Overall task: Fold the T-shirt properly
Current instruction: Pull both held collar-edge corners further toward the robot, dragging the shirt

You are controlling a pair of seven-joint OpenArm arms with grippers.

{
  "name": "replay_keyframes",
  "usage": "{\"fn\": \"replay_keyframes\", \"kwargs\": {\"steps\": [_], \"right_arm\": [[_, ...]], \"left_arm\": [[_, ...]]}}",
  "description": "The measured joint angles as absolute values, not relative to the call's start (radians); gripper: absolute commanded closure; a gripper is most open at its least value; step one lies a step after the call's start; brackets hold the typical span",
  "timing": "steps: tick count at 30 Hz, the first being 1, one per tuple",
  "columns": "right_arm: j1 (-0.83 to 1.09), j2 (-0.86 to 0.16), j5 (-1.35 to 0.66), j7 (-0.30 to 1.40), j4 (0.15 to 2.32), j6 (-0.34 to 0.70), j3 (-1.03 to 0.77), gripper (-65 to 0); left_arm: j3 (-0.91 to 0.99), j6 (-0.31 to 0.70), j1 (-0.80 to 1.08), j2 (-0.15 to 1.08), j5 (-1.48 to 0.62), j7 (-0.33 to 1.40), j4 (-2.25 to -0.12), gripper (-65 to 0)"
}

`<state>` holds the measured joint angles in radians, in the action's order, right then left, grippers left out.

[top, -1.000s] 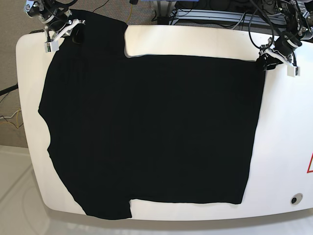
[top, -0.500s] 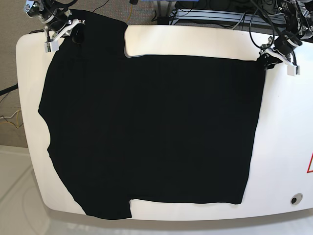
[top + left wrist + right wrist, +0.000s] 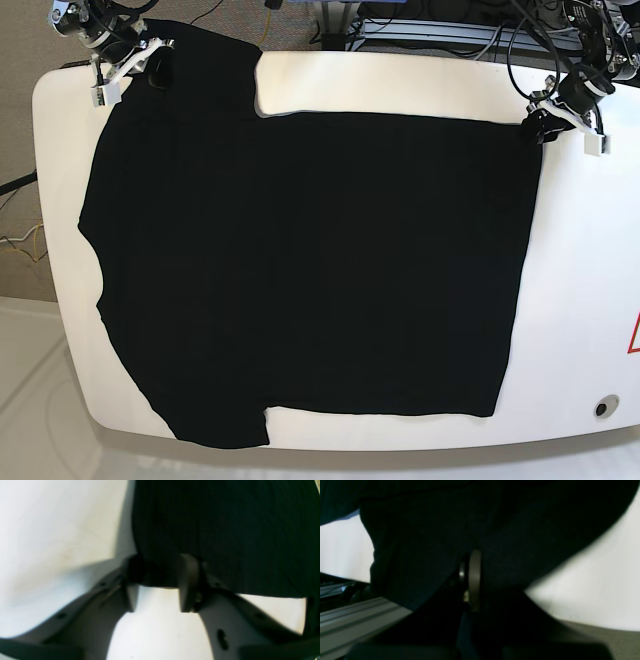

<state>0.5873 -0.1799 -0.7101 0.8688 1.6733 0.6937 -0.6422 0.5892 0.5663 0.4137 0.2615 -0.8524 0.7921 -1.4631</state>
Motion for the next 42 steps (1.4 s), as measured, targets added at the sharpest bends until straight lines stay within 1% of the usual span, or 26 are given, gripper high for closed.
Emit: {"fn": "replay_keyframes", "kwargs": {"steps": [4, 5, 30, 42], "right_arm": [[0.587, -0.179, -0.71, 0.869, 1.673, 0.699, -0.642, 0.0], [0.588, -0.18, -0.71, 0.869, 1.673, 0.699, -0.642, 0.0], [0.601, -0.18, -0.705, 0.893, 1.689, 0.699, -0.67, 0.0], [0.649, -0.18, -0.713, 0.893, 1.716, 0.699, -0.707, 0.0]], "left_arm": [[0.588, 0.577, 0.412, 0.261, -0.85, 0.809, -1.457, -5.9], [0.588, 0.577, 0.411, 0.261, -0.85, 0.817, -1.454, 0.0], [0.599, 0.589, 0.419, 0.261, -0.85, 0.797, -1.442, 0.0], [0.601, 0.592, 0.472, 0.269, -0.867, 0.807, -1.464, 0.0]]}}
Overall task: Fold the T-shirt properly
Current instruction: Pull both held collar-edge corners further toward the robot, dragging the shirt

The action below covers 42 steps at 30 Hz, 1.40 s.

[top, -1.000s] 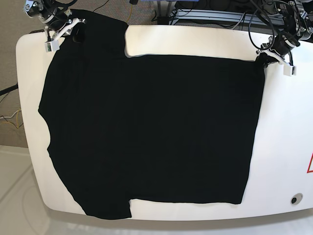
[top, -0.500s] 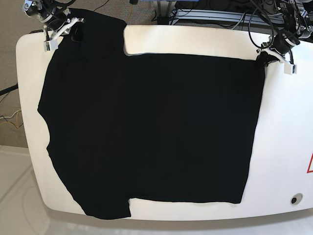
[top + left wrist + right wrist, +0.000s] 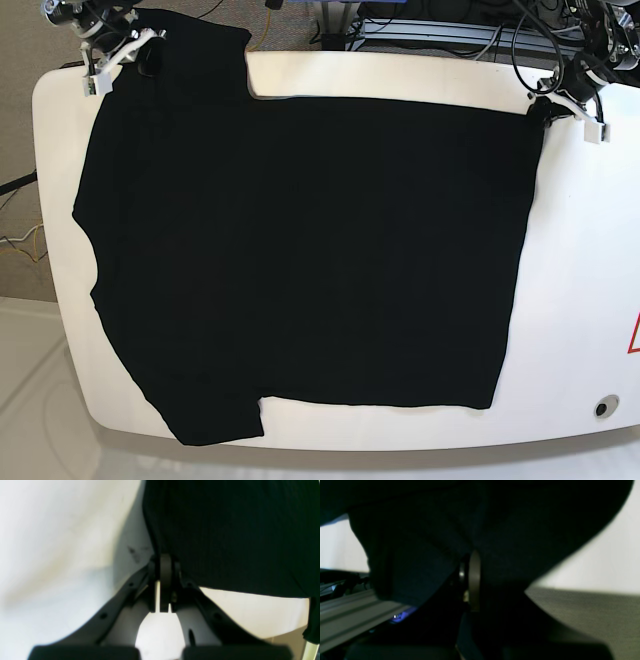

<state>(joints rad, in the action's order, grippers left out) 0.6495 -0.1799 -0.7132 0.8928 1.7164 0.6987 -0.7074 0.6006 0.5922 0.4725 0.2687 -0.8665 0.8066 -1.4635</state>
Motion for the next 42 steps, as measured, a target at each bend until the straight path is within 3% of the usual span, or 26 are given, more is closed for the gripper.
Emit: {"fn": "replay_keyframes", "kwargs": {"steps": [19, 42], "right_arm": [[0.717, -0.176, -0.794, 0.905, 1.793, 0.696, -0.732, 0.0], [0.735, -0.169, -0.846, 0.926, 1.906, 0.693, -0.892, 0.0]], "left_arm": [[0.63, 0.592, 0.593, 0.269, -0.857, 0.823, -1.644, 0.0], [0.683, 0.596, 0.565, 0.263, -0.907, 0.842, -1.702, 0.0]]}}
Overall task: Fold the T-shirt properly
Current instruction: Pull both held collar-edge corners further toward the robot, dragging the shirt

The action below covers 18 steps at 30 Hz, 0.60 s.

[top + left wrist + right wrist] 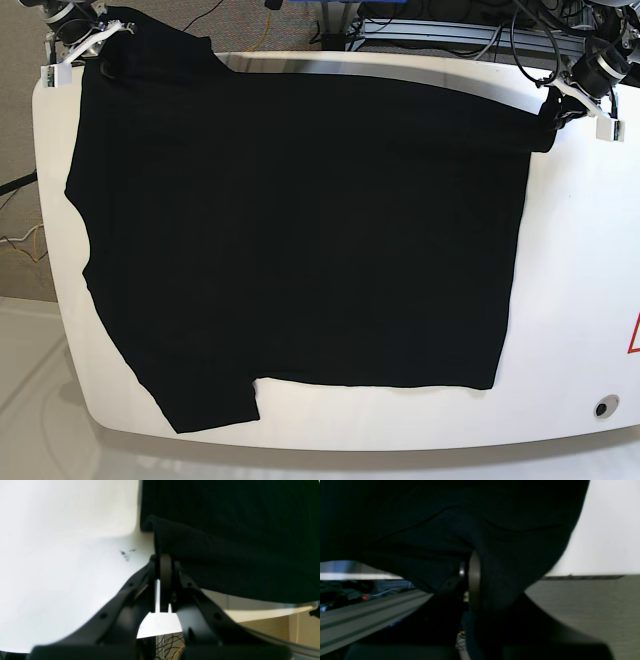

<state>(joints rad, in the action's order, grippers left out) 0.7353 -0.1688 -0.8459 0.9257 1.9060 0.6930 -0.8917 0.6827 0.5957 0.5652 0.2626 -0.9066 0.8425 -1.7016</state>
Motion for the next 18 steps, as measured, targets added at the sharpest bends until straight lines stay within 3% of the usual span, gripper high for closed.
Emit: {"fn": "replay_keyframes", "kwargs": {"steps": [18], "right_arm": [[0.688, -0.175, -0.854, 0.921, 1.921, 0.699, -0.883, 0.0]], "left_arm": [[0.691, 0.616, 0.498, 0.273, -0.914, 0.841, -1.719, 0.0]]}}
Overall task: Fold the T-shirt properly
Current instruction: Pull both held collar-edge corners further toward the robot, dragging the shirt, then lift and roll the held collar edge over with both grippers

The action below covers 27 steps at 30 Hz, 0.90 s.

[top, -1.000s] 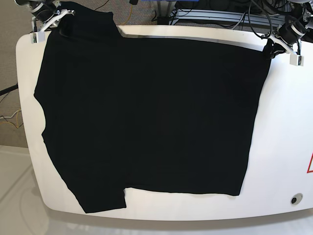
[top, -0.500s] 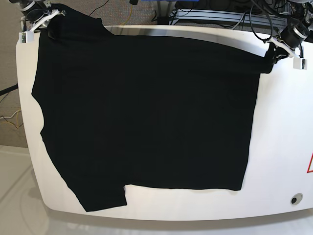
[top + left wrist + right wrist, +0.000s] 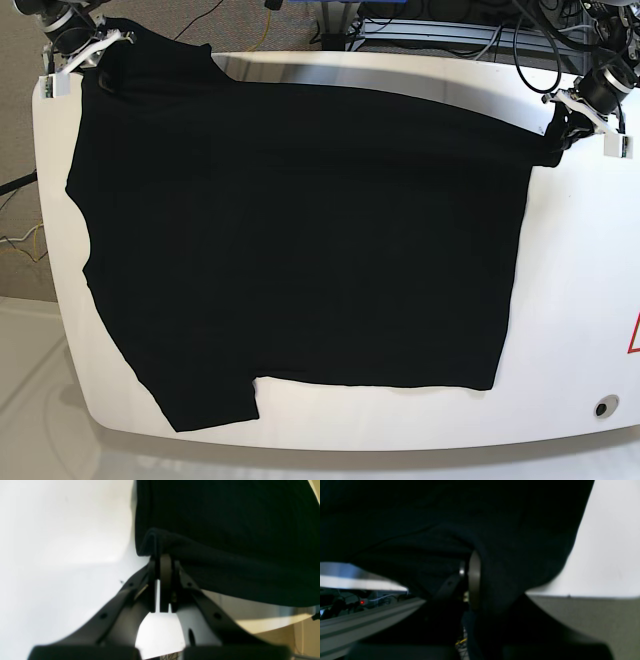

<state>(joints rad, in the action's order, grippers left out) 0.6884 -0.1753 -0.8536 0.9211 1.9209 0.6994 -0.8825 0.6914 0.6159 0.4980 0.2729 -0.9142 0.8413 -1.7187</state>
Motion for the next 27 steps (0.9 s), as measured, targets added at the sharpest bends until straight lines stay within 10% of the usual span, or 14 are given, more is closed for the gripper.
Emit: {"fn": "replay_keyframes", "kwargs": {"steps": [27], "right_arm": [[0.456, -0.177, -0.722, 0.906, 1.927, 0.699, -0.861, 0.0]], "left_arm": [[0.669, 0.626, 0.407, 0.289, -0.88, 0.845, -1.718, 0.0]]}}
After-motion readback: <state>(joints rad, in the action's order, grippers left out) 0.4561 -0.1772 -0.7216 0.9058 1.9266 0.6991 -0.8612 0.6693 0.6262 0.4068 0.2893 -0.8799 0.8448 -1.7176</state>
